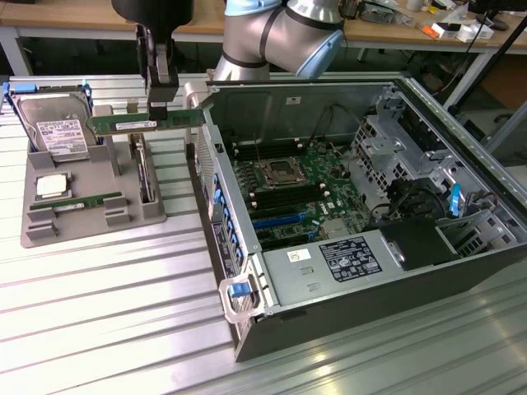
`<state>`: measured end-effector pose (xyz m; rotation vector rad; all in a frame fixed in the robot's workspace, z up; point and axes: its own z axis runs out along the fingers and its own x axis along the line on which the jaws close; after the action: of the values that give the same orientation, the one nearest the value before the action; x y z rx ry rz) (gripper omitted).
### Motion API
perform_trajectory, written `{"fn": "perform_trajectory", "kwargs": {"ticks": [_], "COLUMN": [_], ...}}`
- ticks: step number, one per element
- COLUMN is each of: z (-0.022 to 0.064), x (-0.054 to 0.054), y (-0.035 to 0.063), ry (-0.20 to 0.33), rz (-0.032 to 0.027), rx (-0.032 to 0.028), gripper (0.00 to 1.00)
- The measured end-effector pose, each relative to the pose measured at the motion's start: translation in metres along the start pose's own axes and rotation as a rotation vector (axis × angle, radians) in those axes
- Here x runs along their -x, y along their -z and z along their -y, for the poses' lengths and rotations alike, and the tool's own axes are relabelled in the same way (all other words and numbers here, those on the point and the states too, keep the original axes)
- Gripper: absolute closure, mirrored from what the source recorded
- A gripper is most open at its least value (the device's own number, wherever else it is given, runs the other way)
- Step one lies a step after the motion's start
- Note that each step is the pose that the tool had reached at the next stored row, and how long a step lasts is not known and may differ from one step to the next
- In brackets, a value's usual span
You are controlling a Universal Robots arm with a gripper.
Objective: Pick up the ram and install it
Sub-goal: 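Pick up the ram and move it above insertion slot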
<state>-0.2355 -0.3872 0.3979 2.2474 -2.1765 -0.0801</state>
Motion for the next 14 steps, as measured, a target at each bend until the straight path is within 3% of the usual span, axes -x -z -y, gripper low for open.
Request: {"fn": "perform_trajectory", "kwargs": {"ticks": [8,14], "z": [0.0122,0.0309], "x": [0.000,-0.001], "y": [0.0006,0.0014], "ry": [0.000,0.000], "rz": [-0.0001,-0.0001], "rx": [0.0000,0.0000], "gripper": [0.88,0.88]}}
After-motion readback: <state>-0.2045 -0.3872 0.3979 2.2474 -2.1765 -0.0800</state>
